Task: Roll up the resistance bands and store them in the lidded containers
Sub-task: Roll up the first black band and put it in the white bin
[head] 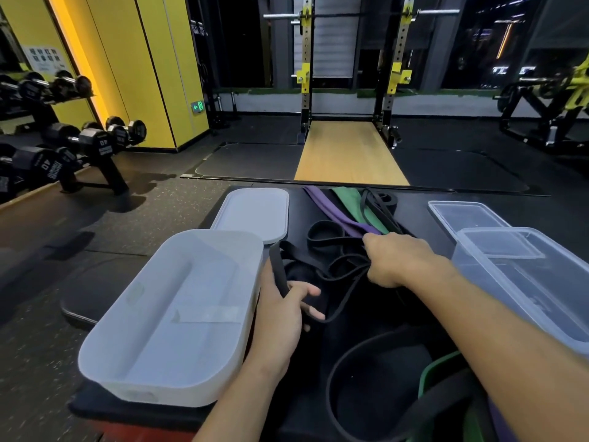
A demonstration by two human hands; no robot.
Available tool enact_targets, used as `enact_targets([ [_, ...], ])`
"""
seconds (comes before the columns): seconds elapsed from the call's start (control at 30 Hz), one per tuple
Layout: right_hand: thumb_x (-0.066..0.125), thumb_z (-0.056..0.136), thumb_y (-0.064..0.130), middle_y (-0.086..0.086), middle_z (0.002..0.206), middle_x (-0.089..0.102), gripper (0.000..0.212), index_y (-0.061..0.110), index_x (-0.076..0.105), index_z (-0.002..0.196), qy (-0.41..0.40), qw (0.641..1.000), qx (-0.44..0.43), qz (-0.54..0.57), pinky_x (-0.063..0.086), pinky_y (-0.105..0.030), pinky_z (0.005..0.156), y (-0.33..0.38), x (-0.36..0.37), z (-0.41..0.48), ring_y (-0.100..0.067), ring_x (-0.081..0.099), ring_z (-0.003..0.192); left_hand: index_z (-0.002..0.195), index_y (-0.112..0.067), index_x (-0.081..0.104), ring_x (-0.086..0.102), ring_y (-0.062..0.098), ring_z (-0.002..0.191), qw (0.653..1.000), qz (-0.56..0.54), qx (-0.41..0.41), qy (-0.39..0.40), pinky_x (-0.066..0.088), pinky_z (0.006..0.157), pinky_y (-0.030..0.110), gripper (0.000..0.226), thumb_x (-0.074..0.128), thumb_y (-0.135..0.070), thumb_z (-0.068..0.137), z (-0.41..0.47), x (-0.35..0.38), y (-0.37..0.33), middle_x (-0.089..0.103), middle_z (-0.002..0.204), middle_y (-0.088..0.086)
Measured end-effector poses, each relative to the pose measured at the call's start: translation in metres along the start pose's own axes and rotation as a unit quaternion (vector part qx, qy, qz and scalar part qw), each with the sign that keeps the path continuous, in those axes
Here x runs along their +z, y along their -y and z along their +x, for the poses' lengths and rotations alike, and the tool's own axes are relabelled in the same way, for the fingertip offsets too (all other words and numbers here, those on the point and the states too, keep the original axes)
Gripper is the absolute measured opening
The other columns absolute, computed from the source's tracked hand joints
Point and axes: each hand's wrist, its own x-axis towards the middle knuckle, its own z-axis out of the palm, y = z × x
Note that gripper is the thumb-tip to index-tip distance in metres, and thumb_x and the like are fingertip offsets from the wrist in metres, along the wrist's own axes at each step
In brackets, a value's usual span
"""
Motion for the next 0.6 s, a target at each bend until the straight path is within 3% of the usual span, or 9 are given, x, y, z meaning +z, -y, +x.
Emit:
enact_targets([
  [0.07, 0.071, 0.083, 0.03, 0.001, 0.102, 0.056, 0.035, 0.022, 0.05, 0.11, 0.063, 0.998, 0.0, 0.001, 0.046, -0.036, 0.074, -0.002, 0.002, -0.001, -0.025, 0.059, 0.092, 0.118, -0.043, 0.055, 0.062, 0.02, 0.053, 1.0, 0.005, 0.009, 0.002, 0.041, 0.052, 0.031, 0.048, 0.056, -0.004, 0.092, -0.003, 0.0, -0.001, 0.07, 0.092, 0.001],
  [0.17, 0.075, 0.079, 0.03, 0.001, 0.103, 0.062, 0.031, 0.021, 0.058, 0.103, 0.109, 0.994, 0.002, -0.03, 0.046, -0.033, 0.069, -0.002, 0.006, -0.002, -0.022, 0.062, 0.089, 0.091, -0.066, 0.053, 0.059, 0.019, 0.05, 1.0, 0.007, 0.01, 0.003, 0.041, 0.051, 0.03, 0.065, 0.052, -0.002, 0.093, -0.008, 0.001, -0.006, 0.07, 0.091, 0.001],
  [0.23, 0.072, 0.082, 0.025, 0.0, 0.106, 0.061, 0.028, 0.02, 0.058, 0.106, 0.107, 0.993, 0.001, -0.044, 0.047, -0.034, 0.073, -0.001, 0.005, -0.004, -0.024, 0.061, 0.092, 0.088, -0.07, 0.054, 0.059, 0.019, 0.05, 1.0, 0.008, 0.013, -0.001, 0.041, 0.049, 0.028, 0.071, 0.048, 0.0, 0.095, -0.008, 0.001, -0.007, 0.071, 0.092, 0.002],
  [0.33, 0.053, 0.091, 0.013, -0.002, 0.104, 0.057, 0.02, 0.018, 0.057, 0.11, 0.058, 0.997, 0.015, -0.05, 0.046, -0.036, 0.078, 0.003, 0.001, -0.007, -0.026, 0.057, 0.092, 0.127, -0.048, 0.051, 0.067, 0.022, 0.056, 1.0, 0.001, 0.022, 0.001, 0.042, 0.047, 0.027, 0.059, 0.047, 0.001, 0.096, -0.004, 0.002, -0.002, 0.071, 0.087, -0.001],
  [0.37, 0.05, 0.092, 0.011, -0.003, 0.101, 0.055, 0.022, 0.017, 0.056, 0.112, 0.043, 0.997, 0.025, -0.052, 0.045, -0.036, 0.078, 0.004, -0.001, -0.007, -0.027, 0.056, 0.092, 0.131, -0.038, 0.051, 0.07, 0.024, 0.059, 1.0, -0.005, 0.019, -0.001, 0.043, 0.047, 0.026, 0.054, 0.047, 0.002, 0.096, -0.003, 0.002, 0.0, 0.07, 0.084, -0.002],
  [0.47, 0.051, 0.093, 0.012, -0.002, 0.088, 0.048, 0.023, 0.019, 0.055, 0.114, -0.037, 0.997, 0.052, -0.051, 0.043, -0.036, 0.075, 0.004, -0.002, -0.002, -0.027, 0.052, 0.088, 0.119, -0.011, 0.055, 0.077, 0.031, 0.07, 0.999, -0.035, 0.007, -0.01, 0.05, 0.05, 0.027, 0.031, 0.05, 0.007, 0.094, -0.001, 0.003, 0.002, 0.068, 0.083, 0.0],
  [0.53, 0.051, 0.092, 0.009, -0.001, 0.08, 0.044, 0.015, 0.018, 0.049, 0.104, -0.128, 0.99, 0.058, -0.022, 0.041, -0.037, 0.072, 0.001, -0.004, 0.003, -0.027, 0.049, 0.083, 0.115, -0.008, 0.056, 0.078, 0.031, 0.076, 0.999, -0.052, 0.006, -0.006, 0.055, 0.058, 0.029, 0.028, 0.051, 0.009, 0.094, -0.002, 0.004, 0.001, 0.067, 0.084, 0.004],
  [0.6, 0.052, 0.091, 0.003, -0.005, 0.087, 0.049, 0.019, 0.016, 0.045, 0.102, -0.216, 0.975, 0.053, 0.022, 0.039, -0.038, 0.068, -0.001, -0.003, 0.009, -0.028, 0.047, 0.078, 0.118, -0.01, 0.056, 0.079, 0.028, 0.083, 0.998, -0.059, 0.004, -0.002, 0.057, 0.063, 0.029, 0.032, 0.053, 0.01, 0.094, -0.002, 0.005, 0.001, 0.066, 0.087, 0.006],
])
